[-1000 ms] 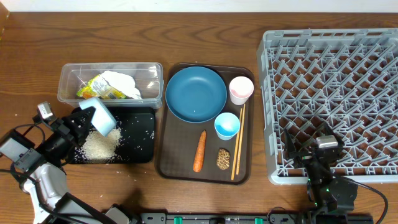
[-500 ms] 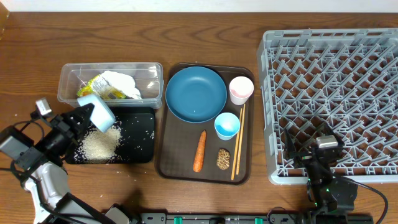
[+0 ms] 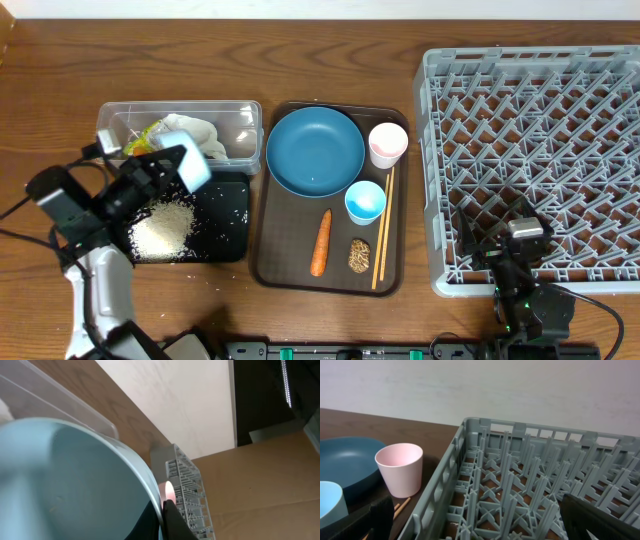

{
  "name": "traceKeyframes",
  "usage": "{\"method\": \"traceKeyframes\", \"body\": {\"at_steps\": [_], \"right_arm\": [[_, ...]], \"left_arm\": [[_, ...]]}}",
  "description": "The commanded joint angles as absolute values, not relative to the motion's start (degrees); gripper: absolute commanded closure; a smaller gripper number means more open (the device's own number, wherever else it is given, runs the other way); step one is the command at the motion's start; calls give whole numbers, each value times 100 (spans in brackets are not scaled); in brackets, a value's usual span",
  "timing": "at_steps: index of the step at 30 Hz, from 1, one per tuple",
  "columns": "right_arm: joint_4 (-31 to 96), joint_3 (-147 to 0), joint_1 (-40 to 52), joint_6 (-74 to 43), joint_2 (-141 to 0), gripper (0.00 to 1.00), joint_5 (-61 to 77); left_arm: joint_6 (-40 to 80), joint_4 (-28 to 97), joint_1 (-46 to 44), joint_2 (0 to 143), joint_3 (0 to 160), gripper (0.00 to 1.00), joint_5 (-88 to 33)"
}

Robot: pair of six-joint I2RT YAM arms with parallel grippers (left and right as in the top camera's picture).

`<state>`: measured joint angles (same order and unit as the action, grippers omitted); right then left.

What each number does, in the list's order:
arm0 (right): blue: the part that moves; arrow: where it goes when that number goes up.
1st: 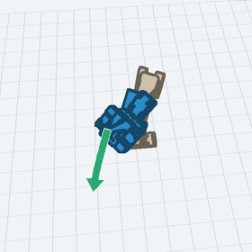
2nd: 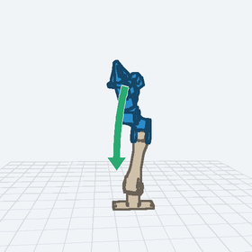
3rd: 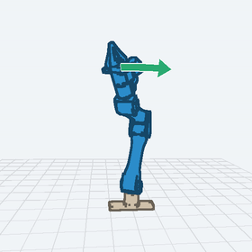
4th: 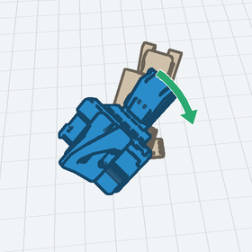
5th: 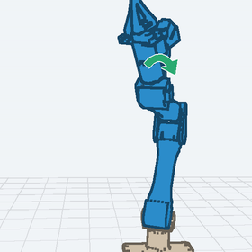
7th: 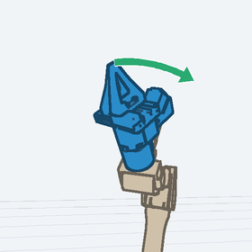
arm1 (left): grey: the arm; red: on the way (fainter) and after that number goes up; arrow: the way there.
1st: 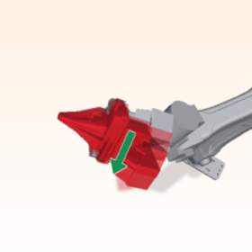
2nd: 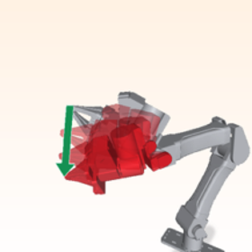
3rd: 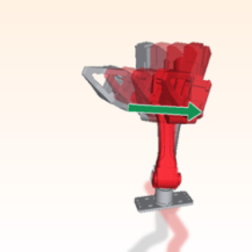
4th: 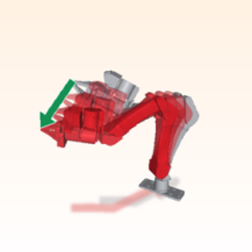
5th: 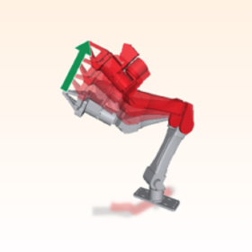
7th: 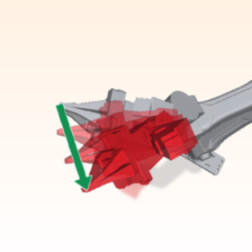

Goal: Sort waste into correct bins and load items into the dishwasher rack
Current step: 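Lift the emptied white bowl and carry it right toward the brown tray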

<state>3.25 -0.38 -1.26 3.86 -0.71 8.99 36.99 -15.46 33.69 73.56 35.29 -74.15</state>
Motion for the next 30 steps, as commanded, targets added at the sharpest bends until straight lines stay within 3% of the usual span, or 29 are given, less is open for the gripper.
{"method": "traceKeyframes", "body": {"at_steps": [1, 11, 24, 30], "right_arm": [[346, -32, -99, 458, -54, 1, 921], [346, -32, -99, 458, -54, 1, 921], [346, -32, -99, 456, -54, 1, 923], [346, -32, -99, 458, -54, 1, 921]], "left_arm": [[4130, -1590, 3229, 6971, 3758, 94, -7037], [4381, -1500, 3227, 6121, 3852, 94, -6711], [4239, -1332, 3009, 6438, 4834, 94, -6147], [3024, 158, 2403, 7006, 5577, 94, -5295]]}}
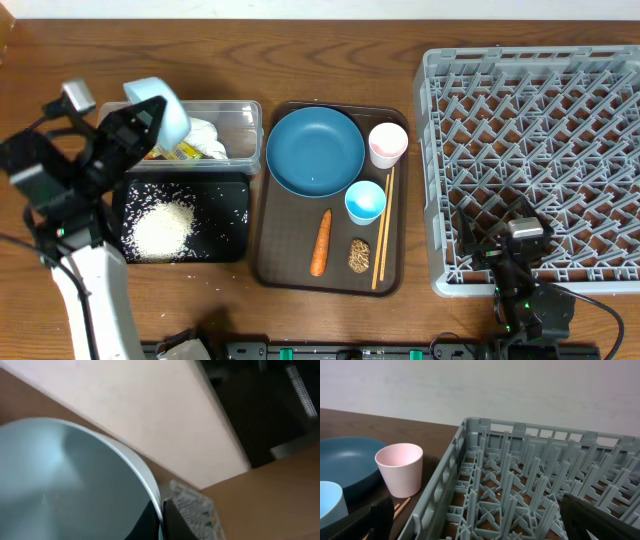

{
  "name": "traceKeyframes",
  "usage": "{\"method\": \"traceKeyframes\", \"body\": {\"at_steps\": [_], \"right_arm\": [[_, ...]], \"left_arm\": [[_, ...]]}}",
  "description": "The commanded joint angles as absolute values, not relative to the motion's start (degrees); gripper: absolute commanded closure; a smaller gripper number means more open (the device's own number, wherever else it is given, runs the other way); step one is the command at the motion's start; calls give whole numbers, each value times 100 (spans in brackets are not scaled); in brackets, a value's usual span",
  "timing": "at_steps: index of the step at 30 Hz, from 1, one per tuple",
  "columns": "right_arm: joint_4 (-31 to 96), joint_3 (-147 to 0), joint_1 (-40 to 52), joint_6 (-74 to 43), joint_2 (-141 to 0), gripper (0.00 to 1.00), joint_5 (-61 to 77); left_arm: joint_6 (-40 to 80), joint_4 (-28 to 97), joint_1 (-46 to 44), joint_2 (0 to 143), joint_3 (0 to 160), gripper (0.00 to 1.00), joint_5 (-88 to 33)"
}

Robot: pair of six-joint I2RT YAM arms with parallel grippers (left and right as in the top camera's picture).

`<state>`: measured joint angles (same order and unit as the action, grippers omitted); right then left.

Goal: Sort waste into correct bins and load items into the dishwasher rack
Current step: 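Lift the emptied white bowl and carry it right toward the brown tray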

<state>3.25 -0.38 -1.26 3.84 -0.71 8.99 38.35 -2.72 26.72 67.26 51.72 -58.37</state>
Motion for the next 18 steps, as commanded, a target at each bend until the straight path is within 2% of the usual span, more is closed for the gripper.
{"method": "traceKeyframes", "body": {"at_steps": [1, 7, 13, 18], "right_arm": [[346, -32, -99, 456, -54, 1, 921], [346, -32, -99, 458, -54, 1, 921], [346, -32, -99, 458, -54, 1, 921], [346, -32, -99, 458, -54, 1, 921]], "left_arm": [[2777, 495, 2272, 7107, 5736, 94, -5164], [1485, 2259, 1186, 7400, 6654, 94, -3621], [980, 3144, -51, 7397, 6901, 94, -1997], [805, 3837, -827, 7443, 6886, 94, -1221]]}}
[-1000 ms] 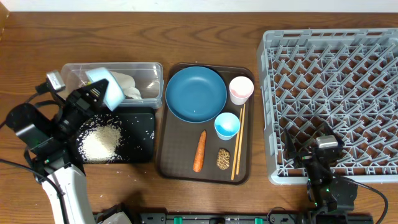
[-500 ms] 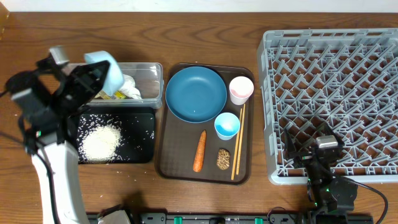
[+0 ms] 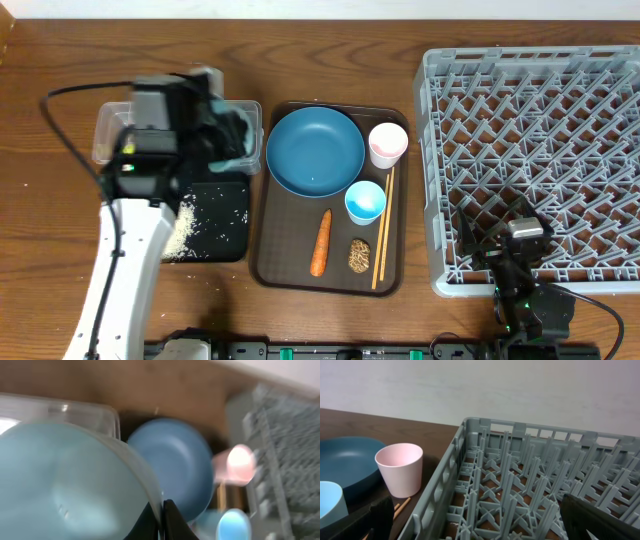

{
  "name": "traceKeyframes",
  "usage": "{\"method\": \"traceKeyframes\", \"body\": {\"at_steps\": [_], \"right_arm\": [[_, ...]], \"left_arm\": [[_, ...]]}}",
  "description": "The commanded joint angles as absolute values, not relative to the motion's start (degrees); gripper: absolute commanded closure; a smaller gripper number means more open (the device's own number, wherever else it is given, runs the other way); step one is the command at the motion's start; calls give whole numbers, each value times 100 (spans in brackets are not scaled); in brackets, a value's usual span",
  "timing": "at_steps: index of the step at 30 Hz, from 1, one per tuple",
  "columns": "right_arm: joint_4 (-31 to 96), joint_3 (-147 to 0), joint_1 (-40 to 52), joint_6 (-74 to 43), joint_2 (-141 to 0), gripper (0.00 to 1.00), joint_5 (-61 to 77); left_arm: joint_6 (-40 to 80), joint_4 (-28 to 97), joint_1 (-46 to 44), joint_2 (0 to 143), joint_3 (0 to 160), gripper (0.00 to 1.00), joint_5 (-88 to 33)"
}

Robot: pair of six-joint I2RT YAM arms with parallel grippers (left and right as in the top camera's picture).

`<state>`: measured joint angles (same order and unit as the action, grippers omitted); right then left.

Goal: Sort waste into correct bins and load items into the dishwasher rack
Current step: 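Lift the emptied white bowl and carry it right toward the brown tray, then lower the bowl onto the brown tray and open the left gripper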

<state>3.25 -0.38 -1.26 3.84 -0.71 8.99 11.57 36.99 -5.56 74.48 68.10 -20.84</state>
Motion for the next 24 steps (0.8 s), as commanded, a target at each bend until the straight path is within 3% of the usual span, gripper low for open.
{"method": "traceKeyframes", "body": {"at_steps": [1, 12, 24], "right_arm": [[346, -32, -99, 456, -54, 1, 921], [346, -32, -99, 458, -54, 1, 921], [346, -32, -99, 456, -54, 1, 921]], "left_arm": [[770, 3997, -980, 7461, 6884, 94, -1168], [784, 5623, -1916, 7535, 6792, 94, -722], [969, 5015, -2700, 7553, 5723, 94, -725]]}}
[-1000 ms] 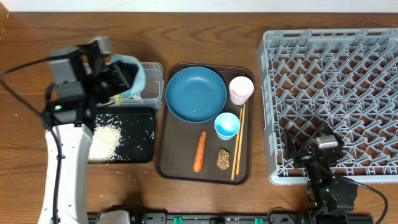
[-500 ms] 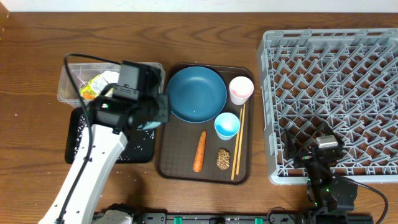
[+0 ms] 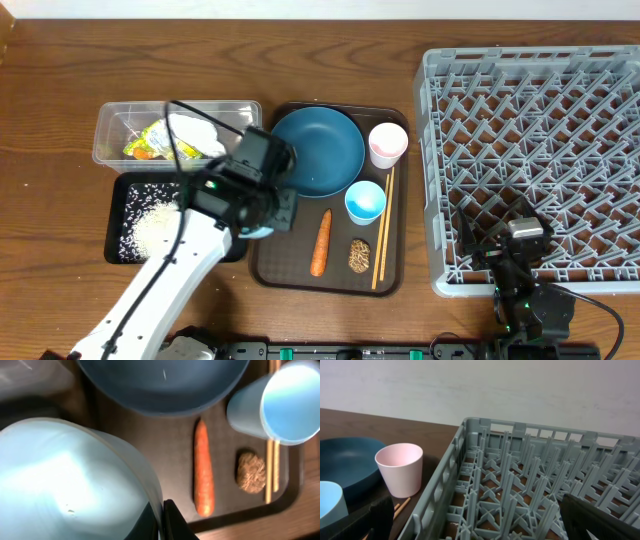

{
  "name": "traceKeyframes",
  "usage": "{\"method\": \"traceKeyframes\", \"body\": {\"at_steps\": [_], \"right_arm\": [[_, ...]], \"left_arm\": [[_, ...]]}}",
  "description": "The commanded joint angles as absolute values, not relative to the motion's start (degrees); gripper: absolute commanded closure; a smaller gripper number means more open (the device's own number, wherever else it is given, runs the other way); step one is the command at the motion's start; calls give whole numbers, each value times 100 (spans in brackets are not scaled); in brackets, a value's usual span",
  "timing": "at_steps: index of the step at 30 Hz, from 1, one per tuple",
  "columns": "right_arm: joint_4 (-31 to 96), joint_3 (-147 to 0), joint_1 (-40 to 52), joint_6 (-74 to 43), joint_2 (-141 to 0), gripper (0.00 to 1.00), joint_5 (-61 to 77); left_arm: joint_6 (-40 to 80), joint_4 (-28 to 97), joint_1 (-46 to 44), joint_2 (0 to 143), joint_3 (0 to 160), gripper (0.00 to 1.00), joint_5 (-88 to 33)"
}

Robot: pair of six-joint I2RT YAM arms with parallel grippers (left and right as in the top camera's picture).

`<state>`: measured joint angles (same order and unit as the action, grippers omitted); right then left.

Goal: Sort waste into correct bins and load items into the dishwasher rack
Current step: 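Lower the bowl onto the brown tray and open the left gripper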

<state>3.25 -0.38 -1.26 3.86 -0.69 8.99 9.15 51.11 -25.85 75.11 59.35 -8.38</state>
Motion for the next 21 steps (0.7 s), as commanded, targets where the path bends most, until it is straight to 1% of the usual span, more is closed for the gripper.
{"method": "traceKeyframes", "body": {"at_steps": [1, 8, 21], "right_arm": [[346, -32, -99, 456, -54, 1, 921], [346, -32, -99, 456, -54, 1, 921], [346, -32, -99, 456, -54, 1, 921]], "left_arm": [[969, 4928, -2751, 7557, 5640, 94, -725], [969, 4029, -2987, 7561, 4991, 93, -744], [967, 3457, -3225, 7627, 4595, 93, -744]]}}
